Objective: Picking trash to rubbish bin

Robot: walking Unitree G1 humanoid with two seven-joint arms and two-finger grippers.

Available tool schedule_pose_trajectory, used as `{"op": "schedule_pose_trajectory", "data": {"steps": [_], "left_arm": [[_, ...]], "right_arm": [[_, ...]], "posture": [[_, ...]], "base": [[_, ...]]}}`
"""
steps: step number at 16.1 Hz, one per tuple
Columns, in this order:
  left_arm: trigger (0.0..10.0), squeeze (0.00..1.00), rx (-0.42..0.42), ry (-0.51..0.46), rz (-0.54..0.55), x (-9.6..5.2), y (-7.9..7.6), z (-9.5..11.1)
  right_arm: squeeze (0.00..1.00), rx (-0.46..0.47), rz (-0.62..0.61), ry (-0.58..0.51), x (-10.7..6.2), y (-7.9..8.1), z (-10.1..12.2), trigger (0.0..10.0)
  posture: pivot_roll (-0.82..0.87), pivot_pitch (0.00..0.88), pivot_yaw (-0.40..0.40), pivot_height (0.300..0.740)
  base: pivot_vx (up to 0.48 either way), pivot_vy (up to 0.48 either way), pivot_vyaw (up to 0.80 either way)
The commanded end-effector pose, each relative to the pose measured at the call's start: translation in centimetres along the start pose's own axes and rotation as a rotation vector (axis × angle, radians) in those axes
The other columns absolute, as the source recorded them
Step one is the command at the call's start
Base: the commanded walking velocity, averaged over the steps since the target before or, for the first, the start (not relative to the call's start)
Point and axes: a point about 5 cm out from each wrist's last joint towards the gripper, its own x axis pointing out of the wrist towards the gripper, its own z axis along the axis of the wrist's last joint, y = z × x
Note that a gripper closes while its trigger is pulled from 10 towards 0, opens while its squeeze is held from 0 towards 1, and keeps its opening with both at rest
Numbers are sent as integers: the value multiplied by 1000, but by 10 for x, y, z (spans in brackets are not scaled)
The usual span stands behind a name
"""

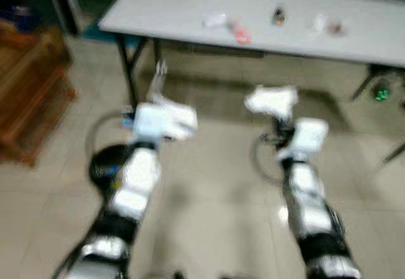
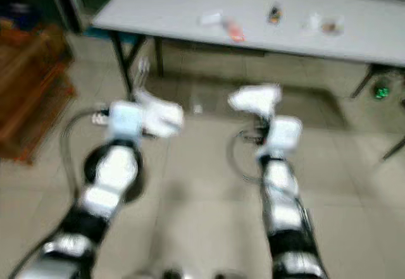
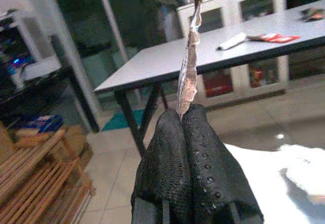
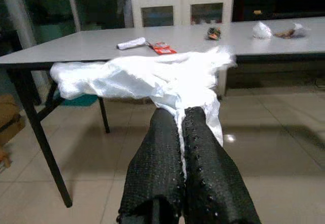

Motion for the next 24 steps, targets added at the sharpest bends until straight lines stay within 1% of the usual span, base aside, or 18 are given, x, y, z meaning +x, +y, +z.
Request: {"op": "schedule_pose_trajectory", "data": {"steps": [1,2,3,5,8,10,12,13,15,16,17,18,19,20,21,22,23,24], "left_arm": [[10000,0,4,-6,-11,3,1,2],[10000,0,11,-4,-18,3,1,1],[10000,0,31,21,-21,2,2,-6],[10000,0,60,90,-29,-3,8,-23],[10000,0,82,172,-38,-11,9,-42],[10000,0,115,294,-79,-26,7,-68],[10000,0,144,410,-119,-43,6,-89],[10000,0,152,451,-126,-49,7,-96],[10000,0,154,568,-137,-68,9,-115],[10000,0,148,593,-143,-72,9,-118],[10000,0,148,645,-157,-82,8,-126],[10000,0,145,674,-161,-87,8,-130],[10000,0,108,770,-154,-102,8,-140],[10000,0,99,790,-148,-105,8,-142],[10000,0,80,836,-139,-113,9,-147],[10000,0,28,898,-113,-123,10,-153],[10000,0,-1,919,-109,-126,10,-155],[10000,0,-96,969,-151,-133,2,-157]], "right_arm": [[0,5,0,6,-2,1,-2,10000],[0,7,-1,11,-2,1,-3,10000],[0,8,-9,29,-2,-1,-6,10000],[0,-10,-26,90,-5,-9,-18,10000],[0,-10,-29,184,-11,-15,-35,10000],[0,-43,-15,346,-23,-21,-62,10000],[0,-42,-11,464,-38,-27,-81,10000],[0,-51,-12,512,-46,-30,-89,10000],[0,-60,-47,643,-69,-39,-108,10000],[0,-63,-54,678,-74,-41,-112,10000],[0,-68,-65,753,-87,-44,-121,10000],[0,-72,-65,783,-93,-44,-125,10000],[0,-72,-78,847,-106,-47,-133,10000],[0,-65,-87,859,-109,-47,-134,10000],[0,-55,-107,886,-115,-49,-137,10000],[0,-56,-114,918,-122,-50,-141,10000],[0,-52,-112,926,-124,-49,-142,10000],[0,-44,-115,948,-128,-48,-144,10000]], "posture": [[-13,49,-41,740],[-13,49,-41,740],[-16,48,-41,740],[-15,54,-41,740],[-15,54,-41,740],[-8,61,-48,740],[-10,63,-50,740],[-10,63,-50,740],[-9,66,-53,740],[-10,68,-53,740],[-10,68,-53,740],[-6,68,-54,740],[-7,67,-53,740],[-7,67,-53,740],[-8,65,-53,740],[-8,65,-51,740],[-5,65,-51,740],[-5,65,-51,740]], "base": [[0,368,0],[0,371,0],[0,368,0],[0,360,0],[0,363,0],[0,366,0],[0,369,0],[0,382,0],[0,349,0],[0,334,0],[0,334,0],[0,334,0],[0,281,0],[0,277,0],[0,0,0],[0,0,0],[0,0,0],[0,0,0]]}}
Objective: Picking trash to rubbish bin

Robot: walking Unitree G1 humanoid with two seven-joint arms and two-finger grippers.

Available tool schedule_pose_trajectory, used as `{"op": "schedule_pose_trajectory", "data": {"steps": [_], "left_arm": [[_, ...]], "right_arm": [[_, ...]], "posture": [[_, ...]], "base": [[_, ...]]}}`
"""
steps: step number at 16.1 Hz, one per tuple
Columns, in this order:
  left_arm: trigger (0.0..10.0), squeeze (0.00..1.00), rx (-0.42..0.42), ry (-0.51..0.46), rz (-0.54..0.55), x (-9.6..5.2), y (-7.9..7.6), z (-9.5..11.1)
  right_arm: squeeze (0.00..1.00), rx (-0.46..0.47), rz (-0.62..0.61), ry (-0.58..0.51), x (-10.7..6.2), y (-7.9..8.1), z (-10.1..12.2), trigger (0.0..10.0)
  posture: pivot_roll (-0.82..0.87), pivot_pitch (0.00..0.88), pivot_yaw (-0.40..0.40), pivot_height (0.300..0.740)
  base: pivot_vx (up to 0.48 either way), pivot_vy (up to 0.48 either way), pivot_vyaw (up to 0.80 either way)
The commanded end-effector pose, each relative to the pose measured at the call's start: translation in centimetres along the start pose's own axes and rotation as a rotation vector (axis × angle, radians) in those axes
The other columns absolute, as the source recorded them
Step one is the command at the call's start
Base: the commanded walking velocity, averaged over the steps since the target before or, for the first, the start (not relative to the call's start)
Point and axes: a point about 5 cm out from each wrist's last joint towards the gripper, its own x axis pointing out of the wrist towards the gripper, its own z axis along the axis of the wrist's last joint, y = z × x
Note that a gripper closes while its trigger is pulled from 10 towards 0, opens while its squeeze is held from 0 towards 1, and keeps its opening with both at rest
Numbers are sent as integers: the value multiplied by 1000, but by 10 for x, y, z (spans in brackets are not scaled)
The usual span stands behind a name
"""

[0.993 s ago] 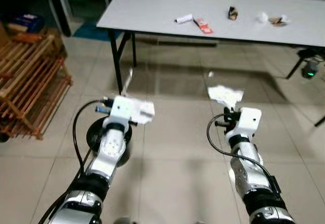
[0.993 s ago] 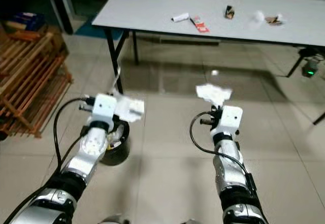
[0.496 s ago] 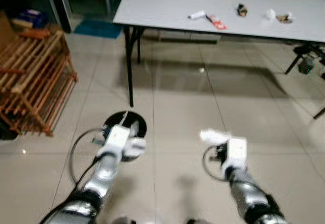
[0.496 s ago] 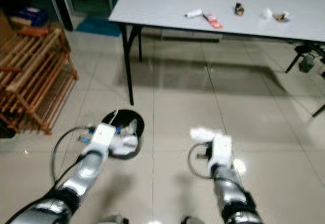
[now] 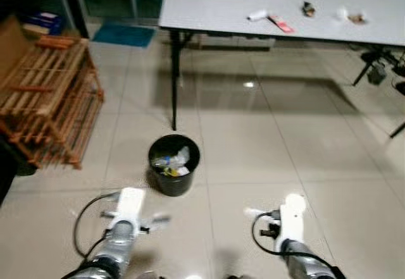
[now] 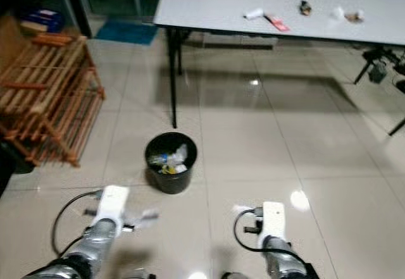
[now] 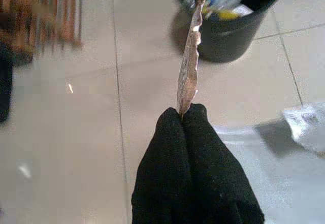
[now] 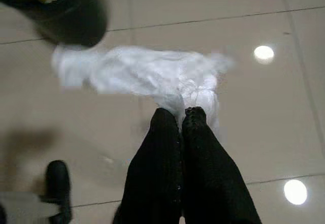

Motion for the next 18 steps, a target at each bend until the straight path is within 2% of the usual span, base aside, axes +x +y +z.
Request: {"op": "schedule_pose_trajectory", "data": {"steps": [1,2,6,7,18], "left_arm": [[10000,0,-8,28,-78,-3,-17,-6],[10000,0,3,26,-78,-2,-16,-6],[10000,0,-62,21,-66,-2,-16,-4],[10000,0,-47,12,-58,-2,-15,-3],[10000,0,-30,7,-57,-2,-17,-2]], "right_arm": [[0,10,-23,25,-1,-8,-3,10000],[0,11,-22,25,-1,-8,-3,10000],[0,2,-4,26,-1,-4,-3,10000],[0,3,-3,27,-1,-4,-3,10000],[0,0,11,27,0,-1,-3,10000]], "posture": [[-4,67,-51,740],[-3,68,-50,740],[-8,67,-50,740],[-5,68,-51,740],[-5,69,-48,740]], "base": [[0,0,0],[0,0,0],[0,0,0],[0,0,0],[432,0,0]]}}
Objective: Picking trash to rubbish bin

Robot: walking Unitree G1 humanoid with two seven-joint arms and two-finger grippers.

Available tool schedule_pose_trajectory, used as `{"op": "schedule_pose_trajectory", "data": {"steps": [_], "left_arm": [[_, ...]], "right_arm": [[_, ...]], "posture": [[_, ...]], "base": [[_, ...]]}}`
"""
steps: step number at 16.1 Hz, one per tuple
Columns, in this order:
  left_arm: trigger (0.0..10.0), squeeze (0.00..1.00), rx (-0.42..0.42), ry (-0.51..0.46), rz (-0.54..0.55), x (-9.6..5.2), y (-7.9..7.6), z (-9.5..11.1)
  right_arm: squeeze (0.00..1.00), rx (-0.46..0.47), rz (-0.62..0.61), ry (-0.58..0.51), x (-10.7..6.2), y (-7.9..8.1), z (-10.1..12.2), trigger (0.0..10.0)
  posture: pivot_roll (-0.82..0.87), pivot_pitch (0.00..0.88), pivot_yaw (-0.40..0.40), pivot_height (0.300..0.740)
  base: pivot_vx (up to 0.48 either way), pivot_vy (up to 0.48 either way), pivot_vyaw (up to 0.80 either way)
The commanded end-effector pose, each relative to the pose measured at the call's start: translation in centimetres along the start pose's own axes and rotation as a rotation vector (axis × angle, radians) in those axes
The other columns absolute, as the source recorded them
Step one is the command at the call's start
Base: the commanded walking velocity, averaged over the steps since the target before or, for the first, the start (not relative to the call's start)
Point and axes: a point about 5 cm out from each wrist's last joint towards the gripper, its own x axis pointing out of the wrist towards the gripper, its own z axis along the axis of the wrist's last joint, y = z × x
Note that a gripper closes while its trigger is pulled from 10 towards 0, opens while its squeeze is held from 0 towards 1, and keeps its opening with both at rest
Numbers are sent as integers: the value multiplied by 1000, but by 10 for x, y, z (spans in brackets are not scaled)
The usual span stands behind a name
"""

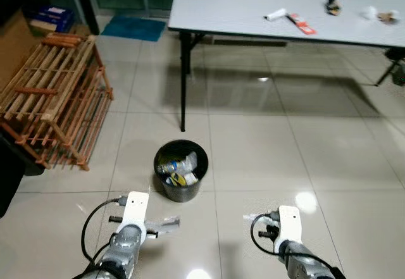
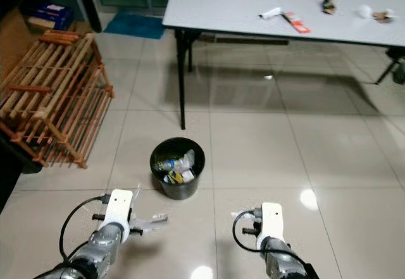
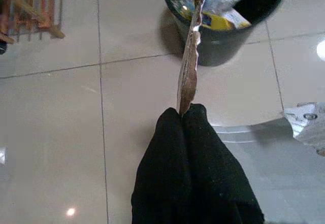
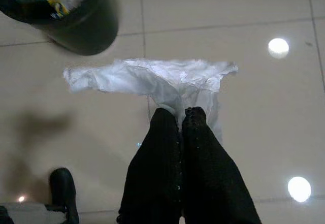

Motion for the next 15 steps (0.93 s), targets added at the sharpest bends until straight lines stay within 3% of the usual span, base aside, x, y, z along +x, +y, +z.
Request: {"op": "schedule_pose_trajectory", "data": {"steps": [1,15], "left_arm": [[10000,0,0,-16,-13,1,-5,6],[10000,0,13,-24,-19,1,-8,8]], "right_arm": [[0,-1,-21,21,-2,-8,-6,10000],[0,-5,-13,30,-2,-7,-7,10000]], "posture": [[-5,69,-47,740],[-3,59,-47,740]], "base": [[420,0,0],[424,0,0]]}}
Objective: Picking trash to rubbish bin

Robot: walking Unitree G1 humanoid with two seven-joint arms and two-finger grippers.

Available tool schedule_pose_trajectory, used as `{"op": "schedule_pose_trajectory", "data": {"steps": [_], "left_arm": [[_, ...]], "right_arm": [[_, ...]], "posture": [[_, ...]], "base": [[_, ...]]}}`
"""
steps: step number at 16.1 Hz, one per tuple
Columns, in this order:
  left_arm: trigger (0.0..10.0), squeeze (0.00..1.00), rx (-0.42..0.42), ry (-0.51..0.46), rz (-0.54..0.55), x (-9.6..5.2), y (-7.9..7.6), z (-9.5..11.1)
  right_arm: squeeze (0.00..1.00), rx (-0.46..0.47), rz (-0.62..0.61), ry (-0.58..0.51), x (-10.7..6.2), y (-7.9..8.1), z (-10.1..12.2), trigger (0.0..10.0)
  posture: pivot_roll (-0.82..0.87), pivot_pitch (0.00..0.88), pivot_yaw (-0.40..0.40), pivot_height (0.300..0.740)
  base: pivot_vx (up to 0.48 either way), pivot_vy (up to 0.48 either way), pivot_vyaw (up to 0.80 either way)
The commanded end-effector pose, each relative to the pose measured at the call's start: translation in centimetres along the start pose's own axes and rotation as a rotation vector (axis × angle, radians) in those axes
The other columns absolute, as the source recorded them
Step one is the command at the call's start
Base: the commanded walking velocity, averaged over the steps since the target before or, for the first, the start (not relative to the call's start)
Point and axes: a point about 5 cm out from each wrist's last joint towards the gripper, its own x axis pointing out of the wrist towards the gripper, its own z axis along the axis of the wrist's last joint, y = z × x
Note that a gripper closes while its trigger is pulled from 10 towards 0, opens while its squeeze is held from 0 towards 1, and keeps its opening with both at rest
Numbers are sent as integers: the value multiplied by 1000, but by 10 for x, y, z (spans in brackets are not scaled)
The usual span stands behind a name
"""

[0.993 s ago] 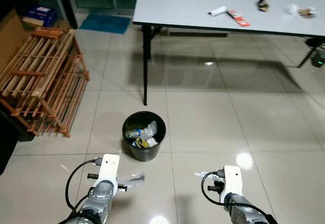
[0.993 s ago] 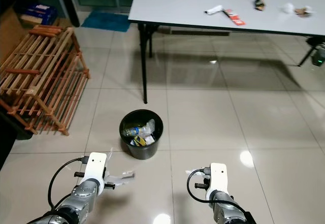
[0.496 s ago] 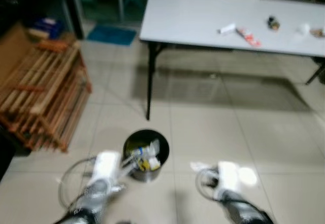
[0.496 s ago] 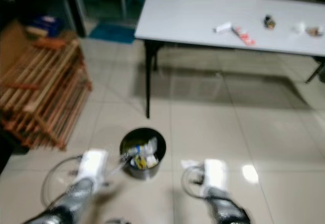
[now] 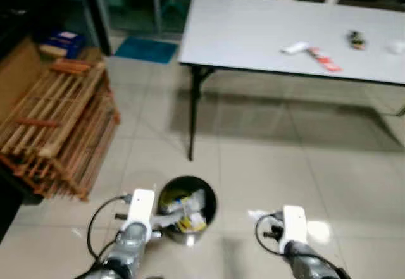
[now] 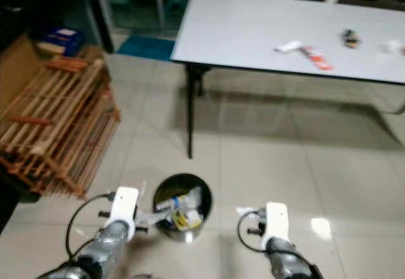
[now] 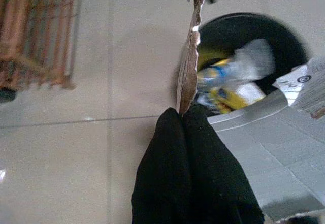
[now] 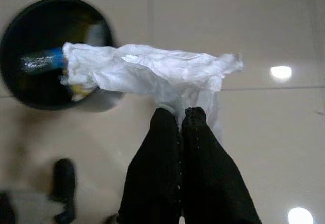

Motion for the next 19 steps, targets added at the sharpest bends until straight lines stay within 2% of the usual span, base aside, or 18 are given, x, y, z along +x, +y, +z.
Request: {"op": "schedule_pose_trajectory", "data": {"steps": [1,11,13,15,16,17,18,19], "left_arm": [[10000,0,4,5,-5,0,-3,0],[10000,0,14,12,-31,0,-6,-1],[10000,0,41,7,-50,0,-9,-1],[10000,0,34,22,-87,-1,-14,-2],[10000,0,55,33,-142,-1,-20,-2],[10000,0,127,57,-217,-2,-28,-4],[10000,0,127,57,-217,-2,-28,-4],[10000,0,173,65,-251,-2,-33,-3]], "right_arm": [[0,-2,-8,8,-1,-4,-1,10000],[0,-2,-7,6,-1,-3,-1,10000],[0,-2,-7,7,0,-3,-1,10000],[0,-1,-8,7,0,-3,0,10000],[0,-1,-8,7,0,-3,0,10000],[0,-4,-7,7,0,-3,0,10000],[0,-4,-7,7,0,-3,0,10000],[0,-3,-8,8,0,-3,0,10000]], "posture": [[-3,59,-47,740],[-2,63,-49,740],[-1,65,-49,740],[-2,65,-50,740],[-2,66,-51,740],[-2,66,-51,740],[-2,66,-51,740],[-6,63,-50,740]], "base": [[424,0,0],[417,0,0],[0,0,0],[0,0,0],[0,0,0],[0,0,0],[0,0,0],[0,0,0]]}}
